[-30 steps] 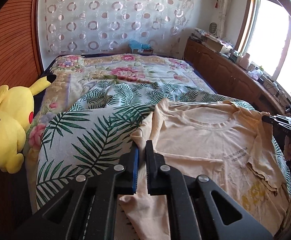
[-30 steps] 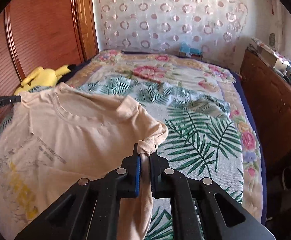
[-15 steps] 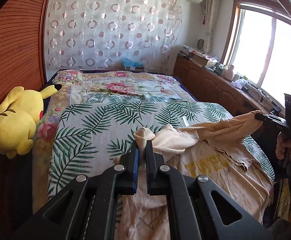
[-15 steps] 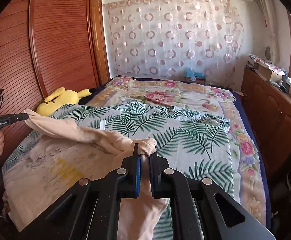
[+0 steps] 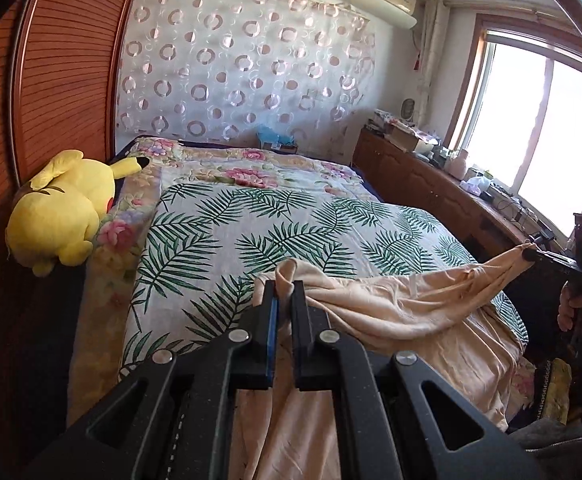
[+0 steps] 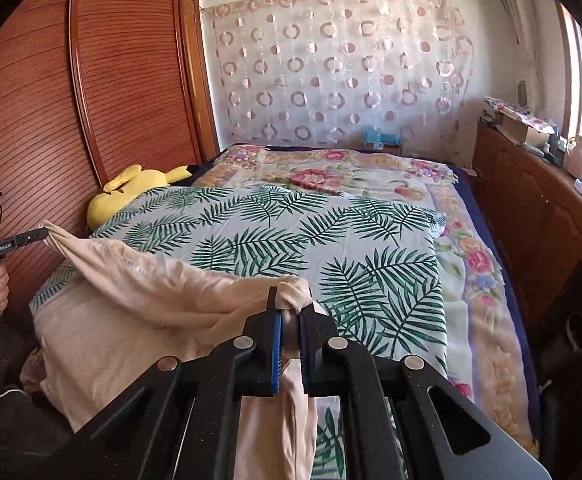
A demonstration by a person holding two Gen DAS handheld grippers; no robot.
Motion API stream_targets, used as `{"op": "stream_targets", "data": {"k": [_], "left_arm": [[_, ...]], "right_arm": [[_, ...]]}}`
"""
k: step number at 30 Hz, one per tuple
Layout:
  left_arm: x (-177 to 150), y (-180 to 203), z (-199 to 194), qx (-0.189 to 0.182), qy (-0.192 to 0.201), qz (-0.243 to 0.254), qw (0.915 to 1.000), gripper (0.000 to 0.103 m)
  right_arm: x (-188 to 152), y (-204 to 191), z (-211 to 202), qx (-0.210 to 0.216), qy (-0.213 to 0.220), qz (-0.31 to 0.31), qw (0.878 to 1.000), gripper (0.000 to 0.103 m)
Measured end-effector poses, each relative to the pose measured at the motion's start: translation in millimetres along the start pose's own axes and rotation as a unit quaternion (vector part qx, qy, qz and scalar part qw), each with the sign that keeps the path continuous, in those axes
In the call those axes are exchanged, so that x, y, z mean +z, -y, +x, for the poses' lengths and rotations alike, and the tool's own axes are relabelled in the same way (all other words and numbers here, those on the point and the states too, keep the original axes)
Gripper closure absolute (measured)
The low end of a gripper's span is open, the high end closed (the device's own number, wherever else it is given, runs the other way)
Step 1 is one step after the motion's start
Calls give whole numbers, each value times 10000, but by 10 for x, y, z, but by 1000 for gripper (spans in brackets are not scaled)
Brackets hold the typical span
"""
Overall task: Fold small clothes
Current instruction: 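Lift the held hem upward with both tools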
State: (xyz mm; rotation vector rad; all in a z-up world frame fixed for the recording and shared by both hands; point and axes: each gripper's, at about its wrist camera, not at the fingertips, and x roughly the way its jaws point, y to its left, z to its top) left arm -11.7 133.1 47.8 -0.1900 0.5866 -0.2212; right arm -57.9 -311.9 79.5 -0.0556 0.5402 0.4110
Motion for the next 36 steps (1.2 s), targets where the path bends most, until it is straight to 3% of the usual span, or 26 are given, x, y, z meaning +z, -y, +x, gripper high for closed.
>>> {"op": "stream_targets", "data": {"k": [4, 9, 16, 21, 24, 30, 36], "left_arm": [[-70, 2, -199, 111, 103, -14, 9999, 97], [-218, -78, -71, 511, -172, 3, 9985, 96], [-263, -276, 139, 528, -435, -330, 9971, 92], [-200, -243, 309, 524, -512, -204, 9971, 88], [-143, -222, 452, 489, -594, -122, 9970, 86], [-48, -191, 721, 421, -762, 80, 9962, 63], [-6, -149, 1051, 435, -1159, 317, 9918, 60]], "right_arm": [[-117, -89, -250, 38, 6, -138, 9999, 96], [-398, -50, -58, 24, -534, -70, 9985, 96], [-574, -21, 311, -194, -1093, -23, 9938, 96], [-446, 6, 272, -198, -1004, -84, 9947, 92], [-376, -5, 217, -201, -877, -116, 9959, 83], [-318, 37, 118, -176, -662, -133, 9976, 75], [-336, 134, 458, -114, -748, -92, 9971, 67]]}}
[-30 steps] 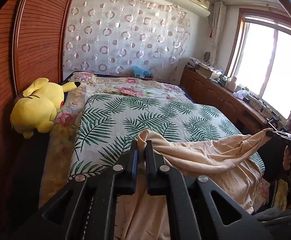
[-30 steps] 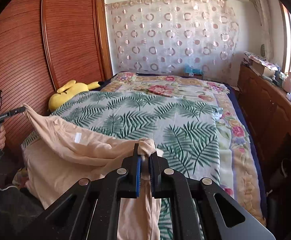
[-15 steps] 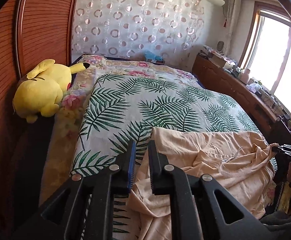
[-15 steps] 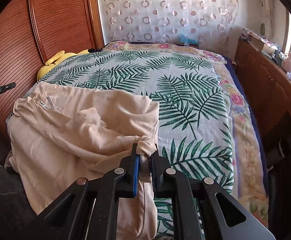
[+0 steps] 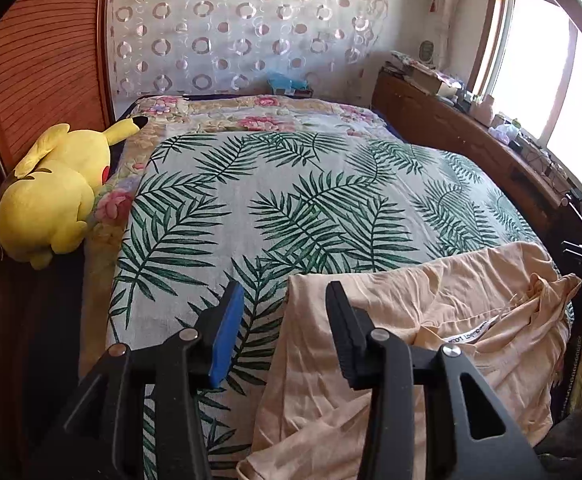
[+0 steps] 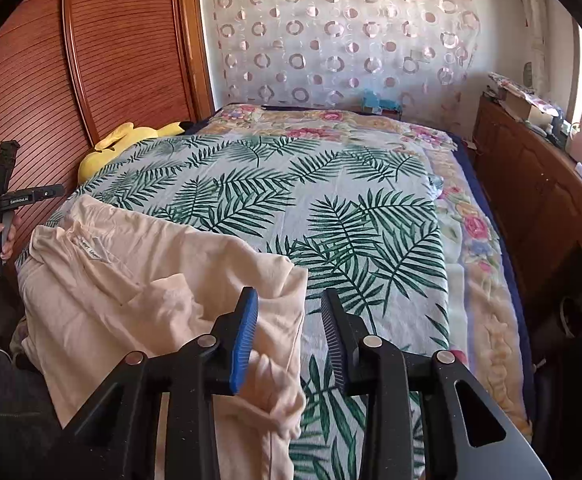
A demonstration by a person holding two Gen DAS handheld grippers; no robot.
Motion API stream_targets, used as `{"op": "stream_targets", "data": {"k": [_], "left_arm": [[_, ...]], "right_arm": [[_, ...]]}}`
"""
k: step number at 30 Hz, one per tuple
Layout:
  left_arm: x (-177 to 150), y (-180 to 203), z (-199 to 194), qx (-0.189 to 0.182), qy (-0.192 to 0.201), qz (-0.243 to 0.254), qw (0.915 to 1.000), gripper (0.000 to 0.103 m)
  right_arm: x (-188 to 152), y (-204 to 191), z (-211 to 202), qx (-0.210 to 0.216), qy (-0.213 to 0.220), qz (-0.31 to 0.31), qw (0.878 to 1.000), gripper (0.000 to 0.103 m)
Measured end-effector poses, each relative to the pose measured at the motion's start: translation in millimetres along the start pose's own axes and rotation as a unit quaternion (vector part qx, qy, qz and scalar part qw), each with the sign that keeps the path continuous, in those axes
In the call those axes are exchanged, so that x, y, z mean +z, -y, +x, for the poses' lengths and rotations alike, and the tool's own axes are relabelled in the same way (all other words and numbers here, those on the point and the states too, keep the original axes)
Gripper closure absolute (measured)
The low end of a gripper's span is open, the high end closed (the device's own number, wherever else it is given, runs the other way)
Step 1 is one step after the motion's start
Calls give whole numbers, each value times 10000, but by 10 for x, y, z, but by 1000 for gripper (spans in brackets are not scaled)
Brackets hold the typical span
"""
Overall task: Fold small clothes
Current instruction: 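Lift the held hem upward with both tools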
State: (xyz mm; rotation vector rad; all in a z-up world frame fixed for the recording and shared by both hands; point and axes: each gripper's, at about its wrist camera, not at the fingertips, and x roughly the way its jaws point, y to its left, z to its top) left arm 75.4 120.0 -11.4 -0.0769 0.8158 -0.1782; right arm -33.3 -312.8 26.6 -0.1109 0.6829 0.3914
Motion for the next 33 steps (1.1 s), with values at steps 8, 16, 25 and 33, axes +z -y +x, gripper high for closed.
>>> {"op": "stream_targets", "data": {"k": [8, 16, 25, 33], "left_arm": [[5, 5, 369, 88, -578, 107, 9982, 60], [-23, 43, 466, 71, -701, 225, 9973, 42], [-27, 174, 515, 166, -761, 520, 9956, 27], [-30, 189, 467, 6, -770, 592, 9953, 50]], "right_arm": [[91, 80, 536, 128, -377, 180, 9990, 67], [188, 113, 733, 259, -593, 240, 9976, 63], [260, 60, 784, 172, -730, 46, 9972, 55], [342, -19, 866, 186, -895, -179, 9957, 55]]}}
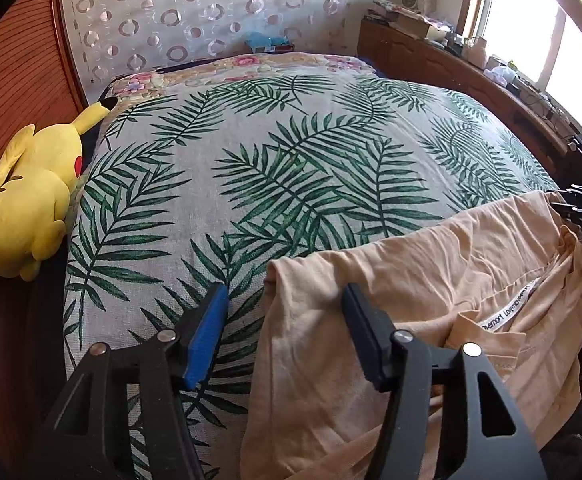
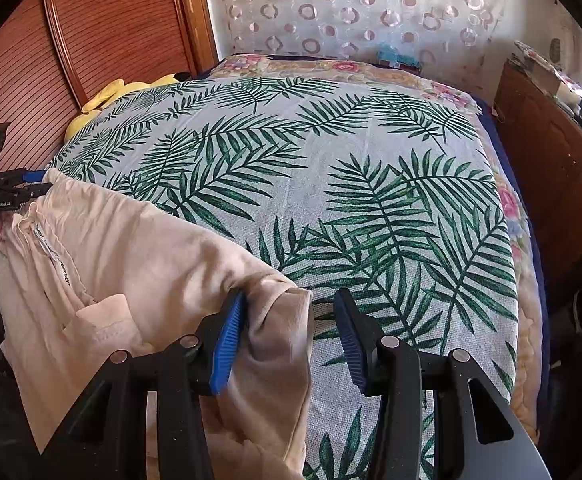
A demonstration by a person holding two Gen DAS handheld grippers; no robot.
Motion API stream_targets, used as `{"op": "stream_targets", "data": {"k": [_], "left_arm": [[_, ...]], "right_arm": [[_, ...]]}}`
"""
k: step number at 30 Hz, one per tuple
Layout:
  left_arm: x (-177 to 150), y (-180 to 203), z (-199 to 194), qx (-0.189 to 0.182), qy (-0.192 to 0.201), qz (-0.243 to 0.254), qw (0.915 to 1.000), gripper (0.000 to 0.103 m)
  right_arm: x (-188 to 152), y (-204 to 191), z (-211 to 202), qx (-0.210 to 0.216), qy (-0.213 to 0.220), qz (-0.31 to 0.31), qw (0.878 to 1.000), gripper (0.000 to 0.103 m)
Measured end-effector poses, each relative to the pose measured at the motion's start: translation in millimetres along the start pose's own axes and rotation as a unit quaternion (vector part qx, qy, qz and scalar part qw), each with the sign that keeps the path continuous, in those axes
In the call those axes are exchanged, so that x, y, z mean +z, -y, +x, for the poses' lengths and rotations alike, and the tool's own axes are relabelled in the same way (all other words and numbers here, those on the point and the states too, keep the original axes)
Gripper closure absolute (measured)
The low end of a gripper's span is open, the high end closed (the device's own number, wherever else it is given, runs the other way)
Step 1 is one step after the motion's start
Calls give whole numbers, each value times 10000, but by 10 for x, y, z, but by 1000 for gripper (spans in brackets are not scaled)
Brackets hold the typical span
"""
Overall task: Fold small clothes
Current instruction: 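Lift the held hem upward with both tools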
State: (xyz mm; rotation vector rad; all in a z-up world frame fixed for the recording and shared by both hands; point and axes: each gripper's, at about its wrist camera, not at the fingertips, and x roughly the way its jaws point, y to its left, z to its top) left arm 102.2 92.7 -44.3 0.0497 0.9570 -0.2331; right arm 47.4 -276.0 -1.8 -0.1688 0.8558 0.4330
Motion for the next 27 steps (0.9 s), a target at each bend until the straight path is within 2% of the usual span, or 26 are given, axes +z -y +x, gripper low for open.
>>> {"op": "stream_targets", "data": {"k": [2, 4, 5, 7, 10, 16, 20, 27], "left_arm": [[-4, 20, -20, -113, 6, 39, 9999, 71], [-11, 47, -38, -175, 4, 51, 9998, 80], [-23, 67, -55, -153, 23, 66, 9999, 89], [-38, 70, -124, -198, 148, -4, 9997, 95], [-55, 43, -376, -348, 596, -212, 9974, 97], [-21, 76, -1074, -465, 1455, -352, 9876, 97], [7, 38, -1580, -615, 2070, -457, 9753, 97], [7, 58, -2241, -432, 2850, -368, 9569, 97]], "right_arm": [[14, -33, 5, -10, -37, -69, 10000, 57], [20, -75, -1, 123, -61, -151, 9998, 76], [20, -93, -4, 149, -73, -170, 9997, 79], [9, -129, -36, 129, -27, -209, 9997, 89], [-18, -116, -225, 178, 298, -40, 9994, 91], [-1, -132, -954, 202, 1250, 164, 9918, 91], [14, -180, -1428, 271, 1707, 147, 9848, 91], [-21, -308, -2170, 139, 2412, -72, 9704, 92]]}}
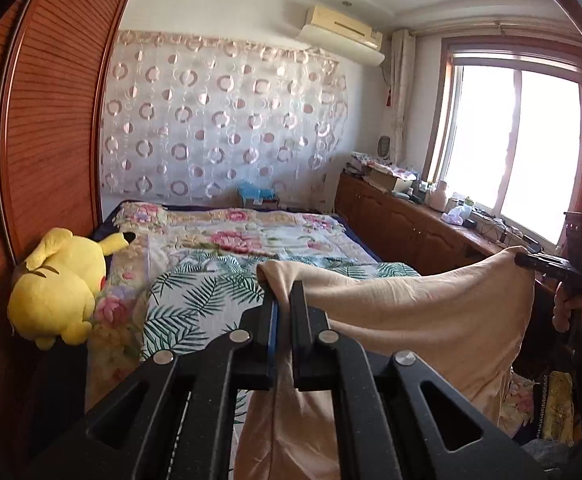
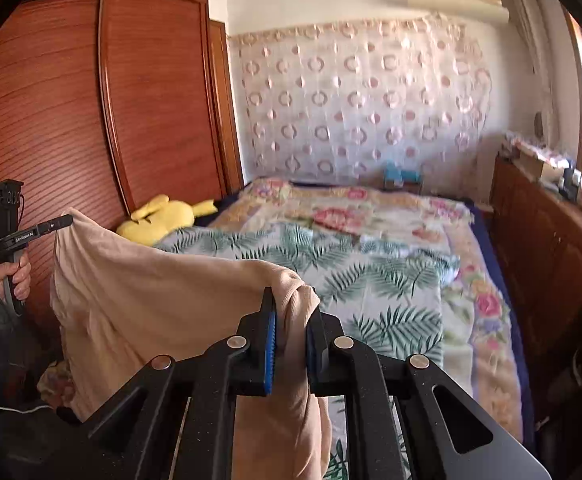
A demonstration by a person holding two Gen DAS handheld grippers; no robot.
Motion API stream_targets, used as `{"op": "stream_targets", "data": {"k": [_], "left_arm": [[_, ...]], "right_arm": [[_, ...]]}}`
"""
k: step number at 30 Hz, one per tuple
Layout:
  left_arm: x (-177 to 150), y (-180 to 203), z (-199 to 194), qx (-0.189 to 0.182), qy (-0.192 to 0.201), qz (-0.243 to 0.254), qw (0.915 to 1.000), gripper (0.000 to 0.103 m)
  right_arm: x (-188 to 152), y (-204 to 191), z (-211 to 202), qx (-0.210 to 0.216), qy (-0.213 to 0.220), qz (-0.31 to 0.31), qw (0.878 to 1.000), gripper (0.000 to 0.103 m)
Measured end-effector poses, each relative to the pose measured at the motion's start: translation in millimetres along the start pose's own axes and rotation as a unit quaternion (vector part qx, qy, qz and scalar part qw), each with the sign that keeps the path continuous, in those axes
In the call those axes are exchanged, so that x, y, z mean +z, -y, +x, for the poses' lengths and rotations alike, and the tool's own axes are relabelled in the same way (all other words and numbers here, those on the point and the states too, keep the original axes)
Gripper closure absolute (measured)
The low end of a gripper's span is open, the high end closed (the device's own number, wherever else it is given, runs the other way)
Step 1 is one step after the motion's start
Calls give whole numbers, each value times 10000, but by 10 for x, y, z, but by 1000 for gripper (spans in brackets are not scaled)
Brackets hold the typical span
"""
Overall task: Fold small clothes
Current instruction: 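Lift the held hem upward with both tools, then carry the hem over toward the collar with both tools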
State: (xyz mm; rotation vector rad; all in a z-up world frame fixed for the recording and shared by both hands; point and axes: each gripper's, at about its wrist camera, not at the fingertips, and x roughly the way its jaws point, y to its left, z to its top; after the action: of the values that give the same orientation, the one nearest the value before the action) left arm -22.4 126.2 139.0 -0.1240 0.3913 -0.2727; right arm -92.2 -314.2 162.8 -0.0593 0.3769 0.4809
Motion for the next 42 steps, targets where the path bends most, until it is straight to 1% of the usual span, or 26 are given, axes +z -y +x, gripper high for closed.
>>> {"op": "stream_targets", "data": {"k": [5, 7, 9, 13, 17, 21, 28, 32, 35, 37, 38, 42], "left_arm": [[168, 77, -289, -24, 365, 101, 9993, 98], [234, 102, -430, -81, 525, 72, 9986, 98], [308, 140, -524, -77, 654, 158, 9977, 98], [527, 204, -746, -94, 1042, 229, 9943, 98], [767, 334, -1034, 41, 1503, 445, 9876, 98], [959, 449, -1308, 145, 1878, 627, 9801, 98], [1352, 550, -1740, 171, 2304, 817, 9695, 98], [1506, 670, -2022, 217, 2592, 989, 9605, 98], [1595, 777, -2201, 215, 2765, 1119, 9542, 98], [1658, 817, -2264, 261, 2860, 1187, 9505, 98], [1691, 834, -2274, 265, 2888, 1206, 9494, 98], [1779, 847, -2292, 316, 2954, 1223, 9470, 98]], "right_arm": [[102, -183, -450, 87, 333, -168, 9993, 92], [146, -243, -605, 59, 401, -213, 9990, 92], [171, -301, -786, 21, 512, -328, 9981, 92], [170, -391, -1102, -30, 785, -481, 9958, 92], [214, -478, -1437, -29, 1140, -639, 9914, 92], [276, -616, -1752, -183, 1544, -959, 9832, 92], [384, -891, -2216, -385, 2093, -1410, 9669, 92], [384, -1016, -2491, -534, 2411, -1565, 9563, 92], [340, -1083, -2571, -617, 2604, -1618, 9498, 92], [273, -1052, -2478, -644, 2677, -1637, 9473, 92], [264, -1054, -2499, -674, 2689, -1636, 9468, 92], [187, -1081, -2366, -719, 2707, -1639, 9459, 92]]}}
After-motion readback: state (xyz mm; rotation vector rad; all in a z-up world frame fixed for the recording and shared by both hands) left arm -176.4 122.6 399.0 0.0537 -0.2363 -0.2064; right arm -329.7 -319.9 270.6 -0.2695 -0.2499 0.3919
